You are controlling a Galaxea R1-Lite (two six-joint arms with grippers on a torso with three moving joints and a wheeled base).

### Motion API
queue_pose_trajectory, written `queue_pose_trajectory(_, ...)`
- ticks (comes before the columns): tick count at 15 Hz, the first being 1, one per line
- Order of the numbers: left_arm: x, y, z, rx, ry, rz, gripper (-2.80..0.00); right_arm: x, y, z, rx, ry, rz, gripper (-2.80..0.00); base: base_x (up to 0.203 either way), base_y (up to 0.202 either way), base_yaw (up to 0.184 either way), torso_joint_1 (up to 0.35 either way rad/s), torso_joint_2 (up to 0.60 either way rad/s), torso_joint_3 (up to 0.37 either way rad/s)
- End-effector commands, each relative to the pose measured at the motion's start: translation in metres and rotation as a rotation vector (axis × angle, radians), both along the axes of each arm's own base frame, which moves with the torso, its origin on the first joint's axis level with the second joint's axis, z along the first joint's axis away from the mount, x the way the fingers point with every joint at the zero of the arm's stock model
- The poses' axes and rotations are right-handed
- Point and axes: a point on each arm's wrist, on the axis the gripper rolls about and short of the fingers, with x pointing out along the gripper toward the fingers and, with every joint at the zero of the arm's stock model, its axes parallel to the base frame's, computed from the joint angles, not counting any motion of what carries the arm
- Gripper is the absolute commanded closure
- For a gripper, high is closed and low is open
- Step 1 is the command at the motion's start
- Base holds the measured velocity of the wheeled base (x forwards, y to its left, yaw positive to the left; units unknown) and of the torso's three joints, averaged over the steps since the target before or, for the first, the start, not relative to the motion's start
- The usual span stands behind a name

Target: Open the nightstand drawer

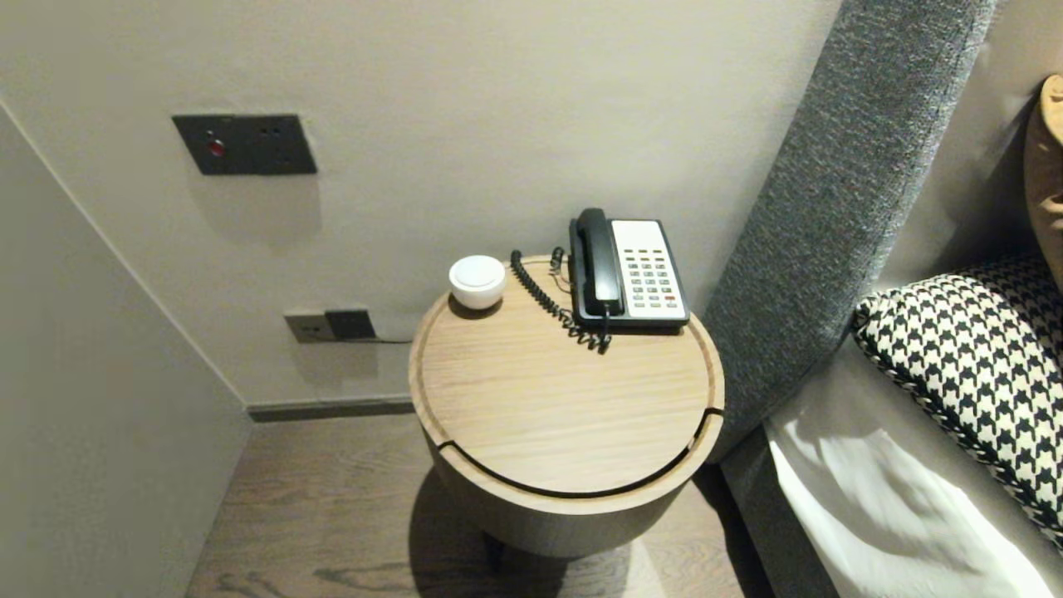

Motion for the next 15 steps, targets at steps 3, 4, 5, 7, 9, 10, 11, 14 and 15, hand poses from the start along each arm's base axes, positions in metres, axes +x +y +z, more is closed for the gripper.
queue_pose_trajectory(3,-0.0002,0.0000,-0.0013,-0.017,0.005,-0.002,0.00,0.0032,0.0000,-0.0111,0.000,0.039,0.000,0.00,0.000,0.000,0.000,0.000,0.00,0.000)
queue_pose_trajectory(4,-0.0002,0.0000,-0.0011,-0.020,0.003,-0.002,0.00,0.0032,0.0000,-0.0111,0.000,0.039,0.000,0.00,0.000,0.000,0.000,0.000,0.00,0.000)
queue_pose_trajectory(5,-0.0002,0.0000,-0.0012,-0.021,0.003,-0.001,0.00,0.0032,0.0000,-0.0111,0.000,0.039,0.000,0.00,0.000,0.000,0.000,0.000,0.00,0.000)
queue_pose_trajectory(7,-0.0002,0.0000,-0.0012,-0.021,0.004,-0.002,0.00,0.0032,0.0000,-0.0111,0.000,0.039,0.000,0.00,0.000,0.000,0.000,0.000,0.00,0.000)
queue_pose_trajectory(9,-0.0002,0.0000,-0.0013,-0.021,0.004,-0.002,0.00,0.0032,0.0000,-0.0111,0.000,0.039,0.000,0.00,0.000,0.000,0.000,0.000,0.00,0.000)
queue_pose_trajectory(10,-0.0002,0.0000,-0.0012,-0.021,0.004,-0.002,0.00,0.0032,0.0000,-0.0111,0.000,0.039,0.000,0.00,0.000,0.000,0.000,0.000,0.00,0.000)
queue_pose_trajectory(11,-0.0002,0.0000,-0.0012,-0.021,0.003,-0.002,0.00,0.0032,0.0000,-0.0111,0.000,0.039,0.000,0.00,0.000,0.000,0.000,0.000,0.00,0.000)
queue_pose_trajectory(14,-0.0002,0.0000,-0.0011,-0.021,0.003,-0.002,0.00,0.0032,0.0000,-0.0111,0.000,0.039,0.000,0.00,0.000,0.000,0.000,0.000,0.00,0.000)
queue_pose_trajectory(15,-0.0002,0.0000,-0.0011,-0.021,0.003,-0.002,0.00,0.0032,0.0000,-0.0111,0.000,0.039,0.000,0.00,0.000,0.000,0.000,0.000,0.00,0.000)
